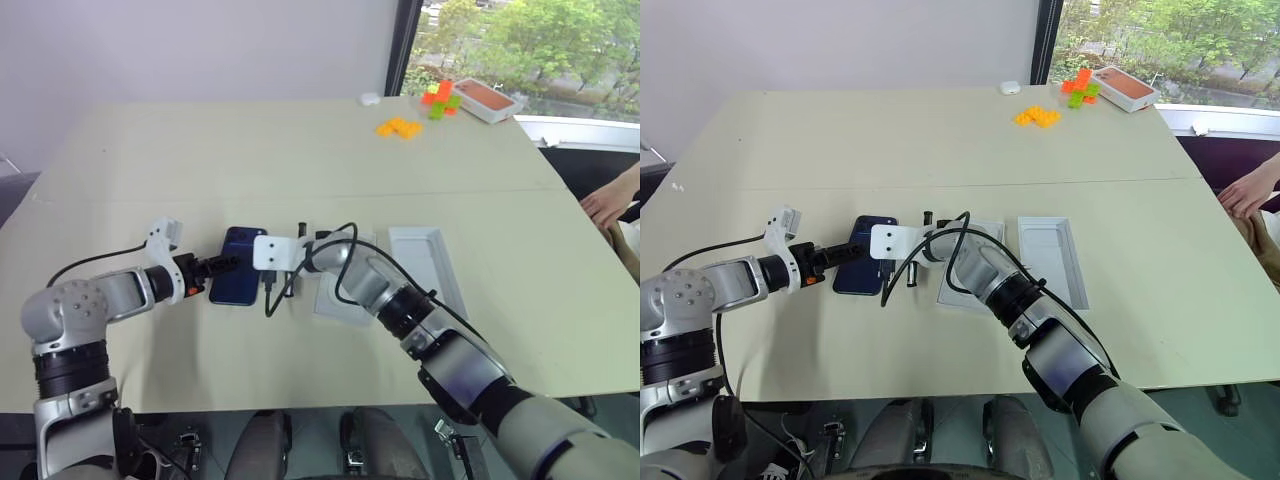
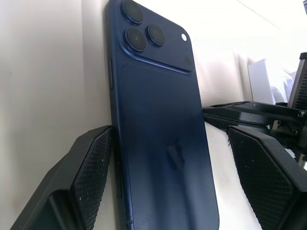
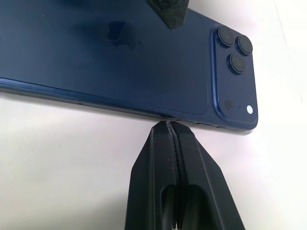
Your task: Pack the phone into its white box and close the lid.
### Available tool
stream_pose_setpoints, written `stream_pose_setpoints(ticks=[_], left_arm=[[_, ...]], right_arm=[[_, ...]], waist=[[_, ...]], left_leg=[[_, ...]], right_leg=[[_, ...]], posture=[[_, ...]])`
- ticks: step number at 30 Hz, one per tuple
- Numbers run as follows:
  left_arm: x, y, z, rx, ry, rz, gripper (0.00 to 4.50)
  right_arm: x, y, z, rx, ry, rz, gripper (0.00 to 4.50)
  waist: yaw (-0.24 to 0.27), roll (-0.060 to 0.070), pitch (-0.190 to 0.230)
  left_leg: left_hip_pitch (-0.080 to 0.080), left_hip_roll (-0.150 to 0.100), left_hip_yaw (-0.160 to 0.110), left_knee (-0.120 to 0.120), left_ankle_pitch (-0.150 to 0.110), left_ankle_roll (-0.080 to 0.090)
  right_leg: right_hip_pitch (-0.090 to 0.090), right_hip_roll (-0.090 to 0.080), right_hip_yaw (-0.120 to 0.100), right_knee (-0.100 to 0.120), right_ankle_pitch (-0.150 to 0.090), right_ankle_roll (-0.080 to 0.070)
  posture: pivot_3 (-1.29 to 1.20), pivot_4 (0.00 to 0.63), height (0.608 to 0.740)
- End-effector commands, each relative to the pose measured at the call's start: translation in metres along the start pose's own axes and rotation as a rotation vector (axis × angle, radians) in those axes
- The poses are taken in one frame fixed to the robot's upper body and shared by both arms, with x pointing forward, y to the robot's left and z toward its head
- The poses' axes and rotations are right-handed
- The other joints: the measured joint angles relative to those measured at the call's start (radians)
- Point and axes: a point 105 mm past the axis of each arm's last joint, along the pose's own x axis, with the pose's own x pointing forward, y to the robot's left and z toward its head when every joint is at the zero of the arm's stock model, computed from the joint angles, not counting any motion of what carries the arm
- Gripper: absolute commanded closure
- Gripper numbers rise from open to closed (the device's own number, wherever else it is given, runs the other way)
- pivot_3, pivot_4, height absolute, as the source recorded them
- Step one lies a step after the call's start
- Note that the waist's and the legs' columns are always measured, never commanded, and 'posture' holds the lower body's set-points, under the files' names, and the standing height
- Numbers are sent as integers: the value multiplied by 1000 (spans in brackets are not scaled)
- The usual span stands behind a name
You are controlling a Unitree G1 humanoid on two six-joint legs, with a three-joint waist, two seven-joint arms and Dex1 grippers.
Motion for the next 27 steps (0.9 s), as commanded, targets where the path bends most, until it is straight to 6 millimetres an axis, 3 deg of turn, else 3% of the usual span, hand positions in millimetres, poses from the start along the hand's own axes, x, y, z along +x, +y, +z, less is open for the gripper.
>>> stream_pose_setpoints(ticks=[1,6,17,20,24,27], left_arm=[[17,-10,-27,-106,110,-73,534],[20,-20,-29,-134,110,-112,534],[15,-10,-26,-136,94,-62,534],[14,-10,-26,-147,90,-67,1403],[13,-10,-30,-160,100,-76,3426],[13,-11,-34,-186,110,-98,3426]], right_arm=[[1,5,-10,1,42,16,4500],[1,4,-11,2,43,13,4500],[0,5,-13,0,47,12,4500],[0,4,-14,-5,51,8,4500],[-1,4,-15,-6,52,9,4500],[-1,4,-15,-6,53,10,4500]], waist=[[2,0,0],[3,0,0],[1,0,0],[0,0,0],[0,0,0],[-3,0,0]], left_leg=[[0,0,0,0,0,0],[0,-1,0,0,1,2],[0,-1,-1,0,1,1],[0,-1,-1,0,1,1],[0,-1,-1,0,1,1],[0,-1,-1,0,1,1]], right_leg=[[0,0,0,0,0,0],[2,-1,-1,0,0,0],[1,-1,-1,0,0,1],[1,-1,-1,0,0,1],[1,-1,-1,-1,0,1],[1,-1,-1,-1,0,1]], posture=[[0,150,740],[0,150,740],[0,150,740],[0,150,740],[0,150,740],[0,150,740]])
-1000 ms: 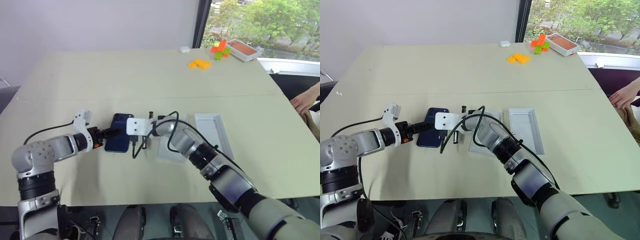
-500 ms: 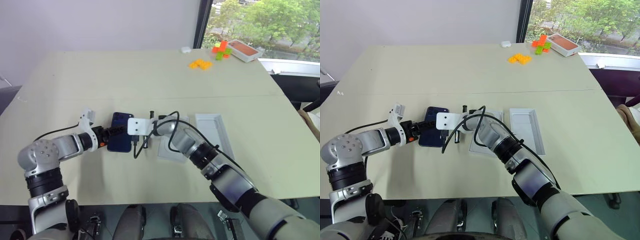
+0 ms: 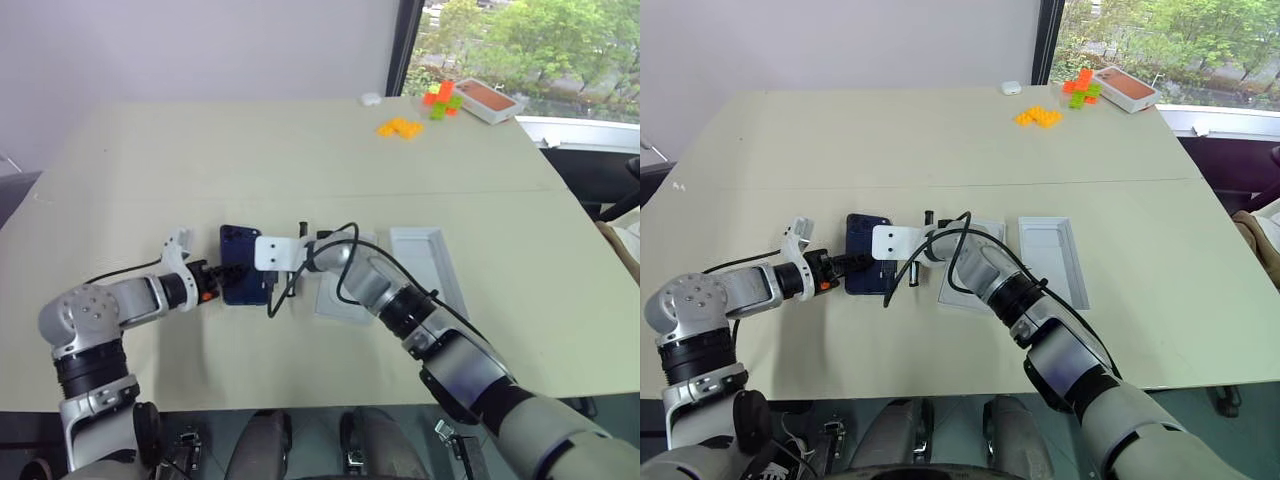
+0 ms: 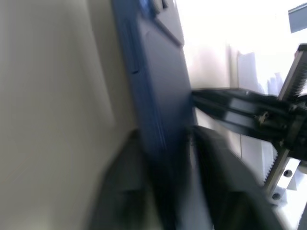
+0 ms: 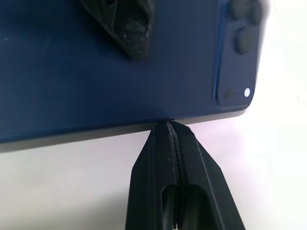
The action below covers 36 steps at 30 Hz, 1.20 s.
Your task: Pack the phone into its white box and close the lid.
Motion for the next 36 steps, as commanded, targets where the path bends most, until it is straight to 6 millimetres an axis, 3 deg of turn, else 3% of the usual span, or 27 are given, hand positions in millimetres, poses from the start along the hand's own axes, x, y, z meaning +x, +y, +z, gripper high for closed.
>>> stream_pose_setpoints(ticks=[1,5,9,17,21,26,31,34,36], left_arm=[[2,6,-17,-54,62,-4,3426],[1,12,-18,-112,44,-18,3426],[-2,13,-16,-149,19,-35,4487],[-8,14,-12,-186,-7,-65,4487],[-13,14,-7,-198,-33,-84,4487],[-22,2,10,-135,-138,-160,4487],[-22,1,21,53,-228,-86,4487],[-20,-1,18,54,-202,-113,4500],[-21,-8,17,66,-174,-149,4500]], right_arm=[[0,5,-13,9,46,14,4500],[-1,5,-15,10,50,10,4500],[-1,5,-17,7,56,8,4500],[-6,0,-13,31,20,1,4500],[-27,-15,7,191,-124,3,4500],[-70,-30,40,462,-379,82,4500],[-95,-22,23,552,-400,134,4500],[-106,-15,14,568,-385,179,3679],[-118,-10,3,522,-346,179,2732]], waist=[[-1,0,0],[-1,0,0],[-2,-1,-1],[-5,-1,-1],[-4,-2,0],[-8,-3,1],[-3,-3,1],[-1,-3,1],[-1,-3,1]], left_leg=[[0,0,0,0,0,0],[0,0,0,-1,0,0],[0,0,0,-1,0,-1],[1,0,0,-6,2,-3],[0,0,0,-11,3,-5],[-5,1,0,-13,3,-6],[-6,2,0,-16,4,-7],[-7,2,0,-16,4,-6],[-9,2,0,-16,4,-6]], right_leg=[[0,0,0,0,0,0],[-1,0,0,0,0,0],[-1,0,0,0,0,0],[-2,0,0,0,0,0],[-4,1,0,-2,0,0],[-10,2,0,-3,0,0],[-12,3,0,-5,0,0],[-11,1,0,-8,0,-2],[-12,1,0,-9,1,-2]], posture=[[0,150,740],[0,150,740],[0,150,740],[0,150,740],[0,150,740],[0,150,740],[0,150,740],[0,150,740],[0,150,740]])
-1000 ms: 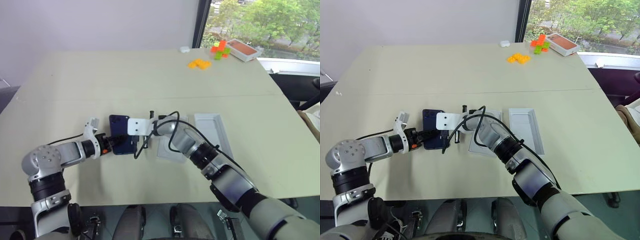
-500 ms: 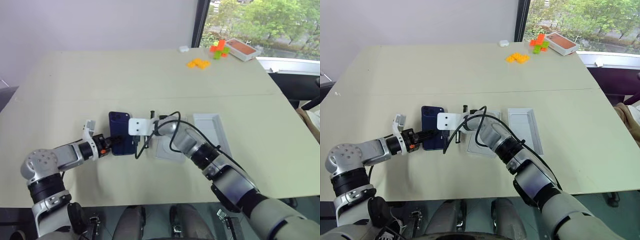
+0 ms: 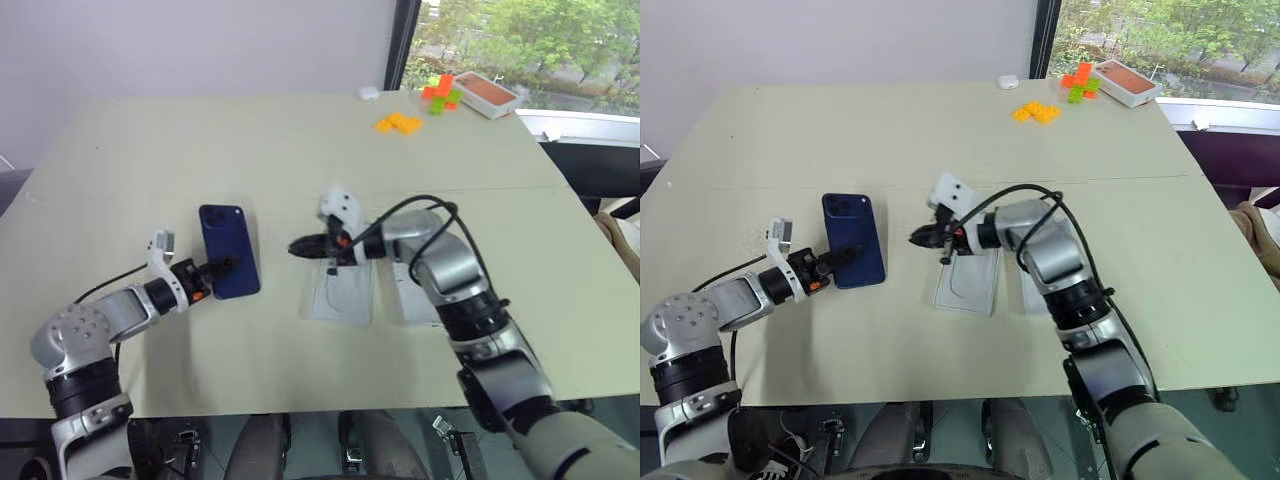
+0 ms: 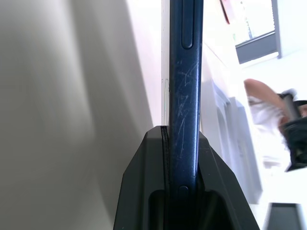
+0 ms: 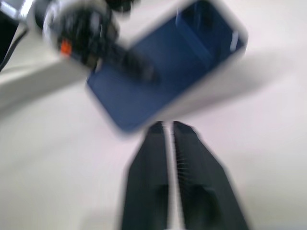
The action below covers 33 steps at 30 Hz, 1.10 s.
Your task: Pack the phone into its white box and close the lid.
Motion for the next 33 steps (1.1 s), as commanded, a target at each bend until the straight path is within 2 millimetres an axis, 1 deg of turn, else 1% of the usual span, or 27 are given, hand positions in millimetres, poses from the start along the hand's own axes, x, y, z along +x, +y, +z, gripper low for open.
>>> stream_pose_setpoints(ticks=[1,2,4,6,9,10,12,14,17,21,23,25,28,29,31,33], left_arm=[[-2,-13,5,50,19,-48,4500],[-2,-15,5,54,26,-59,4500],[-2,-18,6,54,32,-75,4500],[-2,-21,7,62,36,-86,4500],[-1,-17,7,73,38,-60,4500],[-1,-16,7,74,40,-55,4500],[0,-15,7,70,42,-52,4500],[1,-12,6,68,45,-37,4500],[2,-14,5,72,52,-39,4500],[2,-12,4,75,52,-32,4500],[-1,-8,4,73,49,-24,4500],[-2,-5,4,69,48,-20,4500],[-3,-2,3,71,50,-14,4500],[-3,0,2,68,52,-13,4500],[-3,3,1,64,53,-12,4500],[-3,5,1,59,51,-14,4500]], right_arm=[[-23,13,5,-96,23,53,2110],[-28,17,0,-95,52,77,1720],[-37,29,-9,-106,110,125,751],[-46,40,-13,-128,144,156,751],[-54,44,-39,-237,300,139,751],[-55,43,-45,-246,324,128,751],[-51,45,-51,-224,323,126,751],[-45,45,-65,-280,365,112,751],[-39,41,-70,-304,376,80,751],[-37,40,-73,-334,391,73,751],[-36,41,-76,-351,404,79,1255],[-36,41,-78,-360,409,80,2010],[-35,39,-80,-386,417,75,3481],[-34,38,-80,-388,417,72,3767],[-32,37,-79,-390,411,67,3767],[-28,36,-77,-392,401,56,3767]], waist=[[0,0,0],[1,0,0],[2,0,0],[1,0,0],[2,0,0],[2,0,0],[0,-1,0],[1,-1,0],[2,-1,0],[2,-1,0],[2,-1,0],[0,-1,0],[-3,-1,0],[-2,-2,0],[-2,-1,0],[-3,-2,-1]], left_leg=[[-2,0,0,0,0,0],[-3,0,0,0,0,0],[-8,1,0,0,0,1],[-10,1,0,0,-1,2],[-11,2,0,0,-1,2],[-11,2,0,0,-1,2],[-11,1,0,1,-1,3],[-10,1,0,1,-1,2],[-9,1,0,2,-1,2],[-8,1,0,4,-1,2],[-8,1,0,4,-1,2],[-7,1,0,4,-1,2],[-5,2,0,4,-1,2],[-2,2,0,4,-1,2],[7,2,0,3,-1,2],[9,2,0,3,-1,2]], right_leg=[[-2,0,0,0,0,0],[-3,0,0,0,0,0],[-7,1,0,-1,0,0],[-8,1,-1,-4,0,0],[-8,2,-1,-6,0,1],[-7,2,-1,-7,0,1],[-7,2,-1,-7,0,1],[-7,2,-1,-6,0,1],[-6,2,-1,-4,0,1],[-4,2,-1,-4,0,1],[-3,2,-1,-4,1,2],[-3,3,-1,-4,1,2],[-1,3,-1,-3,1,2],[2,3,-1,-3,1,2],[10,3,-1,-3,1,1],[12,3,-1,-3,0,1]], posture=[[0,150,740],[0,150,740],[0,150,740],[0,150,740],[0,150,740],[0,150,740],[0,150,740],[0,150,740],[0,150,740],[0,150,740],[0,150,740],[0,150,740],[0,150,740],[0,150,740],[0,150,740],[0,150,740]])
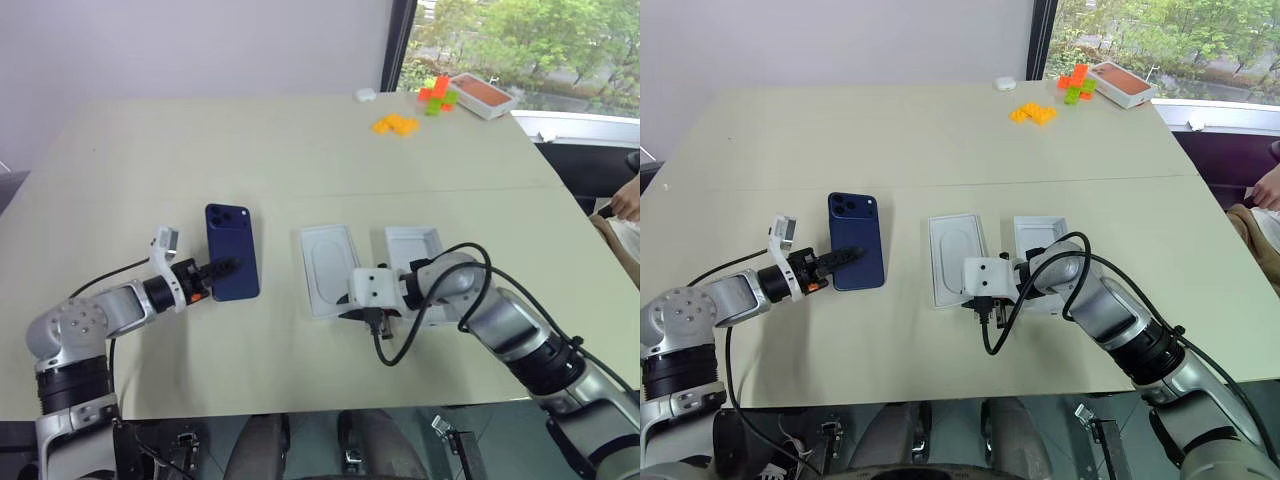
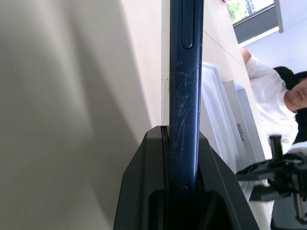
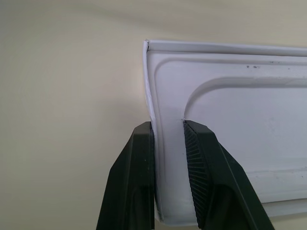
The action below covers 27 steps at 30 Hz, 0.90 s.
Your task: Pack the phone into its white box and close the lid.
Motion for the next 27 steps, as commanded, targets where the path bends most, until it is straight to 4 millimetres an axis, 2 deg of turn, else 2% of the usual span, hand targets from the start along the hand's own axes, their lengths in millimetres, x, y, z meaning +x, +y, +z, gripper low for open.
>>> stream_pose_setpoints(ticks=[1,6,10,15,19,22,26,27], left_arm=[[-4,3,5,15,-17,6,4500],[1,-11,26,0,-70,-37,4500],[6,-20,35,9,-73,-45,4500],[11,-30,42,20,-98,-42,4500],[17,-45,46,-1,-106,-85,4500],[26,-55,46,3,-105,-97,4500],[35,-64,42,-15,-79,-115,4500],[37,-65,42,-17,-76,-116,4500]], right_arm=[[10,0,-6,16,23,-5,3767],[30,-13,10,-20,-21,-47,3767],[44,-18,20,-27,-41,-60,3767],[57,-28,25,43,-46,-108,3767],[60,-25,32,120,-74,-83,3767],[59,-32,32,124,-68,-115,2800],[52,-34,40,107,-98,-110,853],[47,-35,45,114,-129,-104,853]], waist=[[-2,0,0],[-3,-1,0],[-5,-3,1],[-16,-3,0],[-19,-5,0],[-19,-4,0],[-17,-4,0],[-17,-5,0]], left_leg=[[0,0,0,0,0,0],[1,1,0,0,3,1],[1,1,0,0,6,1],[0,1,0,0,6,0],[0,1,0,0,7,0],[0,1,0,0,7,0],[-1,0,0,0,7,0],[-1,0,0,0,7,0]], right_leg=[[0,0,0,0,0,-1],[0,1,0,1,2,-3],[-2,1,0,4,3,-4],[-3,2,0,5,3,-4],[-3,1,0,7,4,-4],[-3,1,0,7,4,-3],[-4,1,0,8,4,-3],[-4,1,0,8,3,-2]], posture=[[0,150,740],[0,150,740],[0,150,740],[0,150,740],[0,150,740],[0,150,740],[0,150,740],[0,150,740]])
